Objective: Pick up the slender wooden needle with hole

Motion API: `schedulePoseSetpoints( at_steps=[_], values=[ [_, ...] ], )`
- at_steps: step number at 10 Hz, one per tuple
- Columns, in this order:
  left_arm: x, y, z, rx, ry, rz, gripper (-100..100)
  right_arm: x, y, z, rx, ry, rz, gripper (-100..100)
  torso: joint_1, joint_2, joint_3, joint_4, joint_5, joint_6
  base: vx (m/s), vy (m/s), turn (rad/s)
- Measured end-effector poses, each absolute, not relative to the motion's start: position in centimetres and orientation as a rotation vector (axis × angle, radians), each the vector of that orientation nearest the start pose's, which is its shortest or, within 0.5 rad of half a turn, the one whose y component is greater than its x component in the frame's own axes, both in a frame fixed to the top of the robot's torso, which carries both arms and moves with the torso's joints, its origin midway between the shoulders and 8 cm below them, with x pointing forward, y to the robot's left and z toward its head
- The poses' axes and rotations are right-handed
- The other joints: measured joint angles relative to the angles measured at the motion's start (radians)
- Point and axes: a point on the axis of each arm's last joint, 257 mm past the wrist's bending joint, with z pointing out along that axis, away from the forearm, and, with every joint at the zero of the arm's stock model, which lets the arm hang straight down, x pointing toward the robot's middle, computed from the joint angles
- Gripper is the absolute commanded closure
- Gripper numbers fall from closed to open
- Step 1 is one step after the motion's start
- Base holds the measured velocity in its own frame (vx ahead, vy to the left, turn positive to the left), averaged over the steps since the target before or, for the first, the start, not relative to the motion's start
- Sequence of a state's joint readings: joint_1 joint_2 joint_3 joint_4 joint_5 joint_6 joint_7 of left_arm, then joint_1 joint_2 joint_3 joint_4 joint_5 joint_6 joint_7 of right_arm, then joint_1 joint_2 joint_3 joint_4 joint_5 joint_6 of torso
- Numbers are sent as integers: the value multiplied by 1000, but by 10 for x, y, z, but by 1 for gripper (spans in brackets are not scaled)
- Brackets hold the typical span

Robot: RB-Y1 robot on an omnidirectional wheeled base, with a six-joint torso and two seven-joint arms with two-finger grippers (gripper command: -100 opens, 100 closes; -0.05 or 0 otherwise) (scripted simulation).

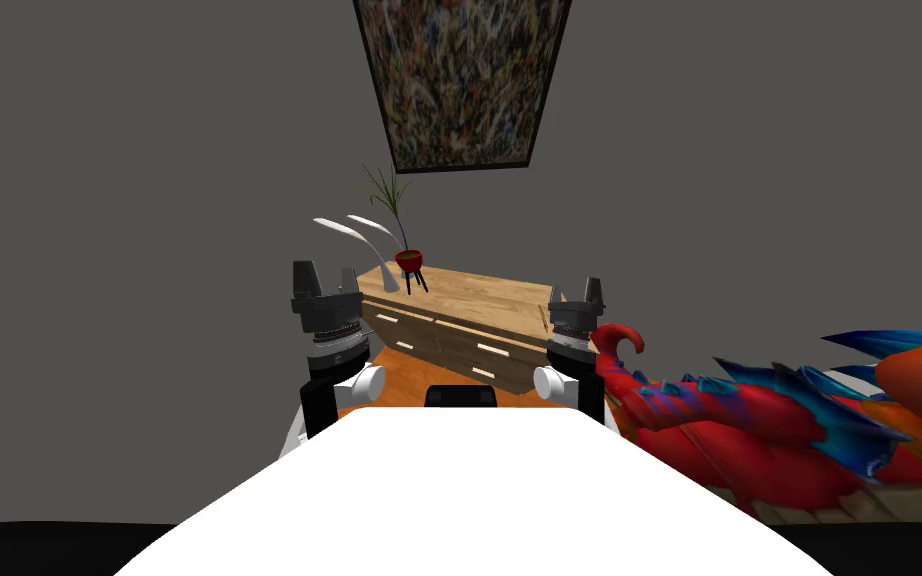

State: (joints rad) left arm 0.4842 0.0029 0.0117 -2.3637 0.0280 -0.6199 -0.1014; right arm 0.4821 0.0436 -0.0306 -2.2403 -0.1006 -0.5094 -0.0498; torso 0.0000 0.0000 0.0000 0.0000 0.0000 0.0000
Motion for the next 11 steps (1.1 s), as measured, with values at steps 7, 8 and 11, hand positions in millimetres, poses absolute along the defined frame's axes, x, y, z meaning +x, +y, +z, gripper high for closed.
schedulePoseSetpoints(
  at_steps=[7, 8, 11],
  values=[
    [301, 275, 85, -464, 463, -1260, 0, 344, -303, -3, 604, 764, 1197, -100, -5, 6, 4, 1, -1, 0, -79, -53, 145],
    [301, 275, 85, -464, 463, -1261, 0, 343, -305, -9, 566, 816, 1145, -100, -5, 8, 4, 2, -1, 0, -118, -83, 281],
    [301, 276, 85, -464, 464, -1260, 0, 338, -311, -25, 458, 948, 1001, -100, -6, 5, 3, 1, -1, 0, -72, -65, 174]
  ],
)
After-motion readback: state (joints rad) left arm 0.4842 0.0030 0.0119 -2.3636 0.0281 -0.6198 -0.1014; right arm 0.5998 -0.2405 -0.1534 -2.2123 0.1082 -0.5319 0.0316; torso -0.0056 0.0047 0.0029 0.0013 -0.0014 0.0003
